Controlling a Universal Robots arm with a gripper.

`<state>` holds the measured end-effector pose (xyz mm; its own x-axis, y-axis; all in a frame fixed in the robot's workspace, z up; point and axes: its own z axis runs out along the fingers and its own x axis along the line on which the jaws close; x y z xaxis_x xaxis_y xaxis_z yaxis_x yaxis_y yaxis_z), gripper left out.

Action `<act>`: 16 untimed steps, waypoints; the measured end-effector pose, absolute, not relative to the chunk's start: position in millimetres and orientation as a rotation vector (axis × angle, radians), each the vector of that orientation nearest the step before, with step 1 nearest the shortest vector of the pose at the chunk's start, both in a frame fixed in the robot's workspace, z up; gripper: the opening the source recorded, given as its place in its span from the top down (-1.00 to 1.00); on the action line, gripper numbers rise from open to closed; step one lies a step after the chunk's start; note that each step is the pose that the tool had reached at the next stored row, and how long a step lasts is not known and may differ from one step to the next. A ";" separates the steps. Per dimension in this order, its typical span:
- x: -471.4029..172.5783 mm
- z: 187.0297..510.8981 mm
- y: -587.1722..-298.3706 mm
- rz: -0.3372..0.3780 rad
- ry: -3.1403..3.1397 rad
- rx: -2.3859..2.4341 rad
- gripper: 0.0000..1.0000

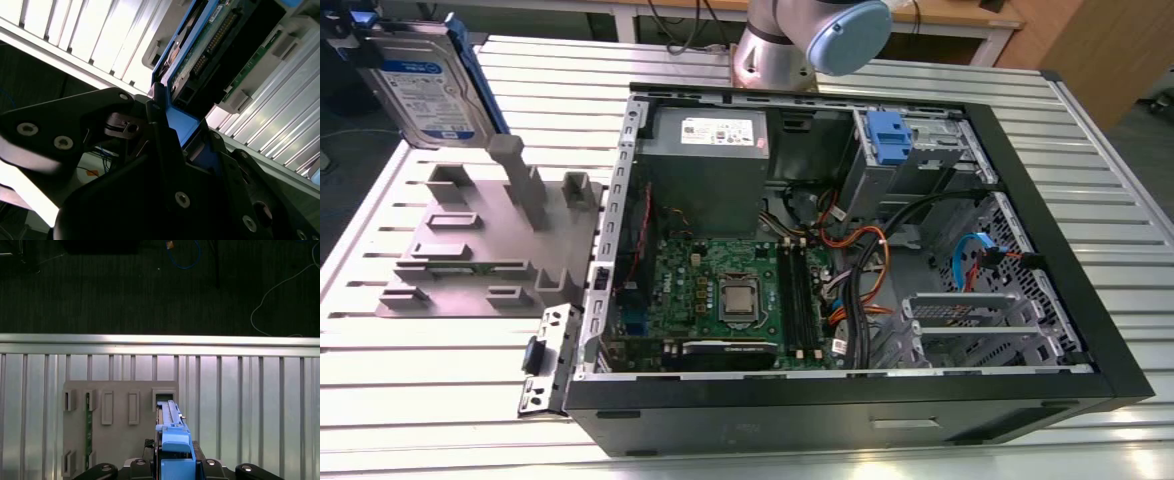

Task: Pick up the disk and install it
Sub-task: 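Pick up the disk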

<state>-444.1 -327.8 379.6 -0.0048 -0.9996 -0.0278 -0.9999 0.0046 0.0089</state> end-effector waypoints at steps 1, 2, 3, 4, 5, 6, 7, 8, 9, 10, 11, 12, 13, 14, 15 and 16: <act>-444.1 381.2 -327.8 0.040 2.217 -2.207 0.27; -444.1 383.0 -327.8 0.040 2.217 -2.207 0.27; -444.1 385.0 -327.8 0.040 2.217 -2.206 0.27; -444.1 386.9 -327.8 0.040 2.217 -2.207 0.27; -444.1 388.7 -327.8 0.040 2.217 -2.206 0.27; -444.2 390.4 -327.8 0.040 2.217 -2.207 0.27; -444.1 392.0 -327.8 0.040 2.217 -2.207 0.27; -444.1 393.8 -327.8 0.040 2.217 -2.207 0.27; -444.1 395.8 -327.8 0.040 2.217 -2.206 0.27; -444.1 398.1 -327.8 0.041 2.217 -2.207 0.27; -444.2 400.3 -327.8 0.040 2.217 -2.206 0.27; -444.2 402.6 -327.8 0.040 2.217 -2.206 0.27; -444.1 404.9 -327.8 0.040 2.217 -2.206 0.27; -444.2 407.0 -327.8 0.040 2.217 -2.207 0.27; -444.1 409.1 -327.8 0.040 2.217 -2.207 0.27; -444.1 411.2 -327.8 0.040 2.217 -2.207 0.27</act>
